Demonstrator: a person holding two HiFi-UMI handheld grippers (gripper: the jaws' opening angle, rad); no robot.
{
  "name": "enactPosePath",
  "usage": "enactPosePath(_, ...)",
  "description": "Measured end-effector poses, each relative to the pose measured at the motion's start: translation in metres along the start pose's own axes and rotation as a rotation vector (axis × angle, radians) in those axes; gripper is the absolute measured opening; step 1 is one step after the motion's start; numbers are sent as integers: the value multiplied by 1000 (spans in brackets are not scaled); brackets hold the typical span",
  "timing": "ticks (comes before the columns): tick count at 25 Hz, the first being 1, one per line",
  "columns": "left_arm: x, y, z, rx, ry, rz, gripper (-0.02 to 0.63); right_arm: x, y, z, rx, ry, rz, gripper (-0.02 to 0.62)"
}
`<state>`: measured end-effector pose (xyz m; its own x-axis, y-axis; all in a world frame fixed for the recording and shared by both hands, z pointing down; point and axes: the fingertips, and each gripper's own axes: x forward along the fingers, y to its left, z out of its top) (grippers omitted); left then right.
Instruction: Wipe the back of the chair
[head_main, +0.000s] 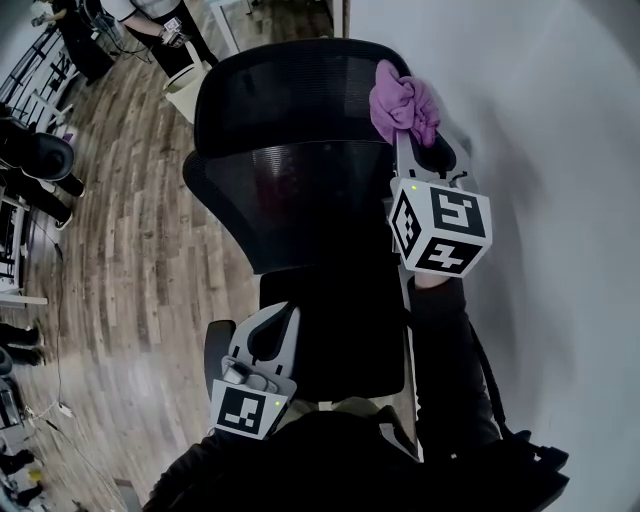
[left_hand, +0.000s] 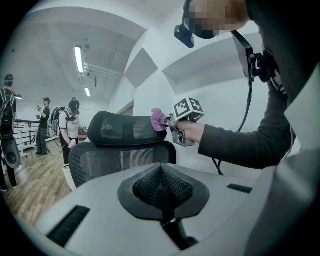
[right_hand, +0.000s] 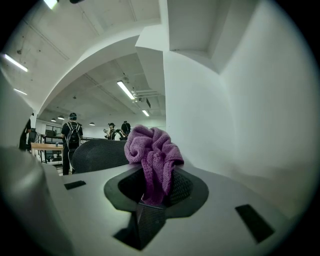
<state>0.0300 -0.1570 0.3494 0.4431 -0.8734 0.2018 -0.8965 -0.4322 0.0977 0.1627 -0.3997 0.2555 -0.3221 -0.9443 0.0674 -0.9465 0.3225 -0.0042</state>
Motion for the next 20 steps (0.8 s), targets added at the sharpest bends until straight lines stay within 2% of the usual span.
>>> enactPosePath(13, 2, 8, -2, -8, 12, 15, 5, 10, 1, -11, 17, 19, 1, 91)
enactPosePath(20, -3, 15, -5, -19, 12, 28, 5, 16, 15, -14, 21, 22, 24, 91)
